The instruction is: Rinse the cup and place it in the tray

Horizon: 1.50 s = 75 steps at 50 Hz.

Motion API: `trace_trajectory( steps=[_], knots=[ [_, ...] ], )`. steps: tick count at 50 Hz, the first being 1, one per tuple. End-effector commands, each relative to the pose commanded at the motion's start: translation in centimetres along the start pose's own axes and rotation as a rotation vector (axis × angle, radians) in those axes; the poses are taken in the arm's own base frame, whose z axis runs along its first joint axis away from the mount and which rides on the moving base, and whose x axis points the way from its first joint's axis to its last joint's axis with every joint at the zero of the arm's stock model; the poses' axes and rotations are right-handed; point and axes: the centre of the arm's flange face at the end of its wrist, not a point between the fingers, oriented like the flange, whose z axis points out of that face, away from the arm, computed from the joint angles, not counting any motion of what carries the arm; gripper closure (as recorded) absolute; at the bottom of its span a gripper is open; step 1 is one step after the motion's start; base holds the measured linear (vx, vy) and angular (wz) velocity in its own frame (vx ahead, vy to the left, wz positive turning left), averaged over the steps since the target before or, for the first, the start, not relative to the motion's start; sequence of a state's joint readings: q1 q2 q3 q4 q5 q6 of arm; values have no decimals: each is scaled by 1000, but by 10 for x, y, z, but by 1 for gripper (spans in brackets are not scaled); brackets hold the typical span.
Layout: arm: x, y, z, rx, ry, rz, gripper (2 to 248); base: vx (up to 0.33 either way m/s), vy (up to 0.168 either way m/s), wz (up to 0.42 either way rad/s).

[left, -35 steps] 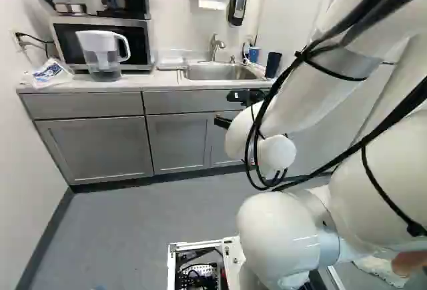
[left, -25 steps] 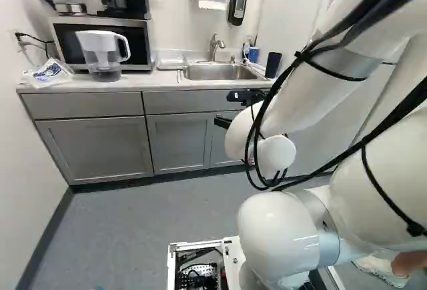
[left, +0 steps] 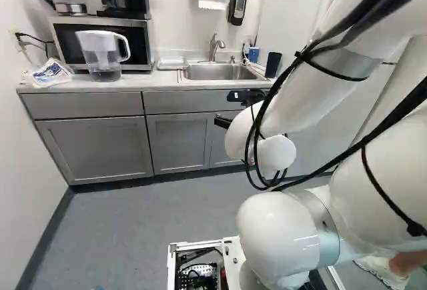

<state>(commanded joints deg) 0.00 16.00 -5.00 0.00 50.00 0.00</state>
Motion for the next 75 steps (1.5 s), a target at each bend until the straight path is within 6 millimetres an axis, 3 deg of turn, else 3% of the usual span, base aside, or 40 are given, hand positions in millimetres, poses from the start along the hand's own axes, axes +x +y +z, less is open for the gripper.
trace_trajectory(
  steps=[23, 75],
  knots=[
    [4, 0, 4, 0, 5, 0, 3, 0, 0, 0],
    [61, 0, 17, 0, 134, 0, 3, 0, 0, 0]
  ],
)
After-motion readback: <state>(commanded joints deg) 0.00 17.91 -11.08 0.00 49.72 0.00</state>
